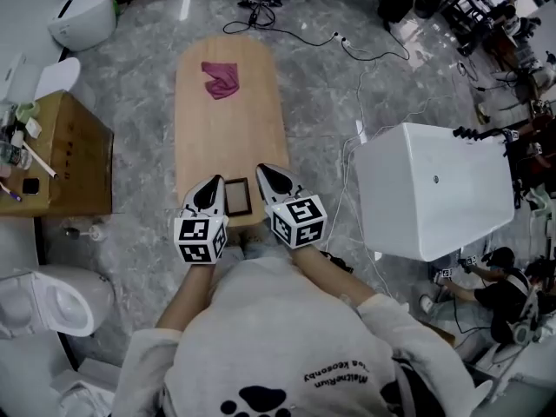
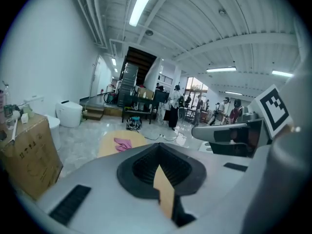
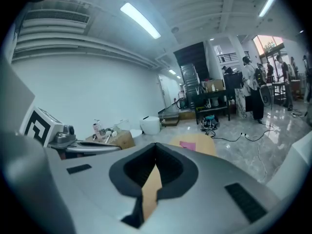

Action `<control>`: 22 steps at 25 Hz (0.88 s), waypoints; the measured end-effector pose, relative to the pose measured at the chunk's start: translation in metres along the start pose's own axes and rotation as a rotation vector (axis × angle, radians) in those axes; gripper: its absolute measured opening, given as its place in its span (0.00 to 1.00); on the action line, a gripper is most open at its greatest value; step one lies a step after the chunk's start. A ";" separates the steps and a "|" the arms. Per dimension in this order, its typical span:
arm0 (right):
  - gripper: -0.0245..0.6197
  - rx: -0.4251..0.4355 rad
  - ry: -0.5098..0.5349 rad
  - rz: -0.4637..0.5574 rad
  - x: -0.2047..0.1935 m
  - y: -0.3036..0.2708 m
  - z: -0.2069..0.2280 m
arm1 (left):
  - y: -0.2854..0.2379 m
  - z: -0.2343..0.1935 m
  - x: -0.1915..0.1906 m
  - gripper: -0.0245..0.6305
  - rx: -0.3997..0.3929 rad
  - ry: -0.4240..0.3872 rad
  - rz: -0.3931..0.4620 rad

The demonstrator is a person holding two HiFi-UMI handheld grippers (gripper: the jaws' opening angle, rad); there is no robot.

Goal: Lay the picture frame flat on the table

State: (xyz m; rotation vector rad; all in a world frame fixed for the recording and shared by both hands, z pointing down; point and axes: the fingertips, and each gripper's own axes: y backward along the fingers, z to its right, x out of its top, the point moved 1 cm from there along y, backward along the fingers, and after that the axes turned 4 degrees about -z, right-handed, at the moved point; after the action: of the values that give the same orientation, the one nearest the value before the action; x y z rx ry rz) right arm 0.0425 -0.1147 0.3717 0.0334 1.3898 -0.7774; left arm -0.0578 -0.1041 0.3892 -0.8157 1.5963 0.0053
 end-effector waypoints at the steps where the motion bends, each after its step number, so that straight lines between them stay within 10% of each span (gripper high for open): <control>1: 0.05 -0.003 0.006 0.019 0.007 0.002 -0.001 | 0.002 0.000 0.008 0.05 -0.001 -0.008 0.019; 22: 0.05 -0.051 0.167 0.325 0.122 0.083 -0.026 | 0.078 0.041 0.137 0.05 0.065 -0.153 0.341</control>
State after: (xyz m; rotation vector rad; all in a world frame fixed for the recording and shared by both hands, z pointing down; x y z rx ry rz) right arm 0.0595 -0.0969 0.2241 0.2832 1.5133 -0.4760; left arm -0.0566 -0.0949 0.2270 -0.4742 1.5643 0.2534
